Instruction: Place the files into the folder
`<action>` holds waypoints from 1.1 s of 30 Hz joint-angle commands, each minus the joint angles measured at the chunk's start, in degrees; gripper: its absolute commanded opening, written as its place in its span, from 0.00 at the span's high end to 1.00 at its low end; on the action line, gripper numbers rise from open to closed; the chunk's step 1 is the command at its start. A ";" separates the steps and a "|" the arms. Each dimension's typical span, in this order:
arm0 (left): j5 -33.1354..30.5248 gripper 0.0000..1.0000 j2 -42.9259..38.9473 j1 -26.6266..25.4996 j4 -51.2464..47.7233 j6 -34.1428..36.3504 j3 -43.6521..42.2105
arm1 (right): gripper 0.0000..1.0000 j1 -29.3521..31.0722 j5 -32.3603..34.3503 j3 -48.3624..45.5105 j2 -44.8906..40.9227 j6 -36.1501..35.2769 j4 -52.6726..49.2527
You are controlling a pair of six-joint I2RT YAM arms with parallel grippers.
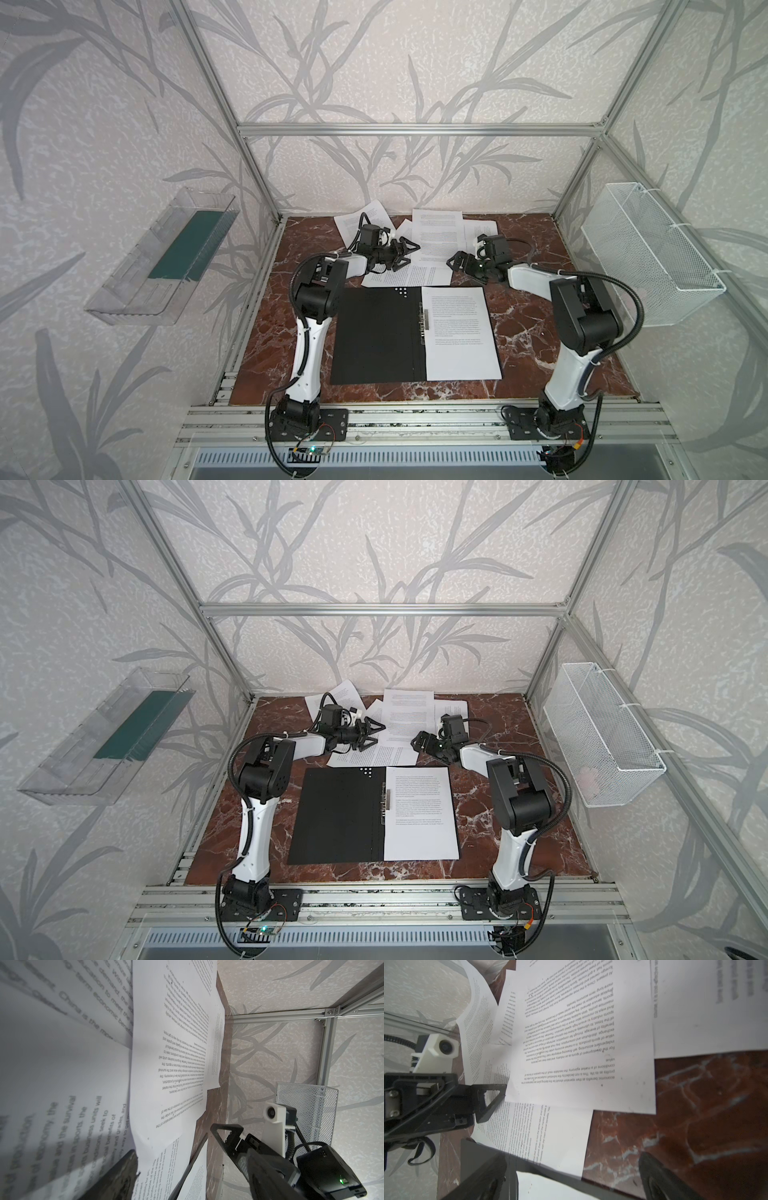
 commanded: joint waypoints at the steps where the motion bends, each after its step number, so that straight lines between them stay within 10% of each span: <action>1: 1.10 0.18 2.22 -0.40 2.58 -1.26 1.64 | 0.01 -0.97 -1.51 4.73 4.75 0.32 -3.63; 18: 0.11 0.24 6.29 -1.22 14.02 -9.56 3.32 | 0.03 -2.32 -7.88 11.90 12.35 4.13 -3.28; 33: -3.05 0.96 2.25 -0.60 9.71 -10.09 4.34 | 0.01 -5.22 -8.08 8.89 3.97 1.40 -6.79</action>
